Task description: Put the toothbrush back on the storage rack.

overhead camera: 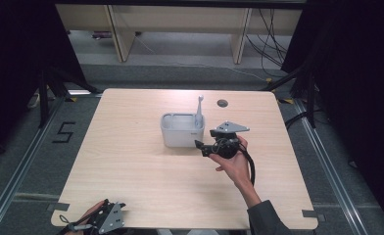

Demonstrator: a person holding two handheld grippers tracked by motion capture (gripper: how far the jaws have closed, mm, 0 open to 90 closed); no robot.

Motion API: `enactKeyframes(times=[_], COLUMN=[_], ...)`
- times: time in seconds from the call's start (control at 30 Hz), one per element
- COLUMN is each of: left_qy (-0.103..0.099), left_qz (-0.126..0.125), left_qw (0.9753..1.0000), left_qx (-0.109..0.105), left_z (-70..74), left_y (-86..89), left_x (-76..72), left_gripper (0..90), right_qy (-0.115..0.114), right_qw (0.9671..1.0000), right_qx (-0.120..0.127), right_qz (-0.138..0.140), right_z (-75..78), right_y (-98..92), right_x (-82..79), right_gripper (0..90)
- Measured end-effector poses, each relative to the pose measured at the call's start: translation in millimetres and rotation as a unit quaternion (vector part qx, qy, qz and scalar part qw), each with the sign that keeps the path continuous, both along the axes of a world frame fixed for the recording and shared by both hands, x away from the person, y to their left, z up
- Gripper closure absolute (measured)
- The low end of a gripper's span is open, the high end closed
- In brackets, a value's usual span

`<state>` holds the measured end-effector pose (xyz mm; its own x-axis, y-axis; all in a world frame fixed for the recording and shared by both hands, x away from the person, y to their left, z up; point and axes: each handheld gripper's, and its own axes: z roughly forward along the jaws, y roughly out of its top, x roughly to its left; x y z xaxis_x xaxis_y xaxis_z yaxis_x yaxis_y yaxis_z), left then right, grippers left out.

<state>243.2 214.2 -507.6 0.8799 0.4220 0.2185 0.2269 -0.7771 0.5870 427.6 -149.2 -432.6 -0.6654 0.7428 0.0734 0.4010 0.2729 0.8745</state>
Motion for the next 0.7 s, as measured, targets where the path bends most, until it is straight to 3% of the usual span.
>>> enactKeyframes(times=[0.07, 0.17, 0.27, 0.37, 0.4, 0.7], left_qy=[0.0, 0.001, 0.002, 0.002, 0.001, 0.002], left_qz=[-0.001, -0.001, -0.002, 0.0, 0.0, 0.0], left_qw=[1.0, 1.0, 1.0, 1.0, 1.0, 1.0], left_qx=[0.0, 0.0, 0.001, 0.001, 0.001, 0.001], left_z=[0.2, 0.1, 0.0, -0.3, -0.1, 0.3], left_y=[0.2, 0.1, 0.0, 0.0, 0.1, 0.2], left_x=[0.0, 0.0, 0.0, 0.0, 0.1, 0.2], left_gripper=[16.8, 16.8, 16.7, 16.8, 16.8, 16.7], right_qy=[0.01, 0.003, 0.014, 0.007, 0.019, 0.024], right_qw=[0.9999, 1.0, 0.9999, 1.0, 0.9998, 0.9997], right_qx=[0.01, -0.005, 0.005, -0.006, 0.0, -0.003], right_qz=[-0.002, 0.004, -0.001, 0.002, -0.003, 0.001], right_z=[-1.0, -1.7, -4.3, -6.2, -7.1, -12.9], right_y=[2.0, 0.1, 0.5, -0.8, 0.4, 0.6], right_x=[-3.0, -4.7, -8.7, -10.5, -13.0, -22.3], right_gripper=[26.4, 25.1, 23.2, 23.5, 23.4, 23.0])
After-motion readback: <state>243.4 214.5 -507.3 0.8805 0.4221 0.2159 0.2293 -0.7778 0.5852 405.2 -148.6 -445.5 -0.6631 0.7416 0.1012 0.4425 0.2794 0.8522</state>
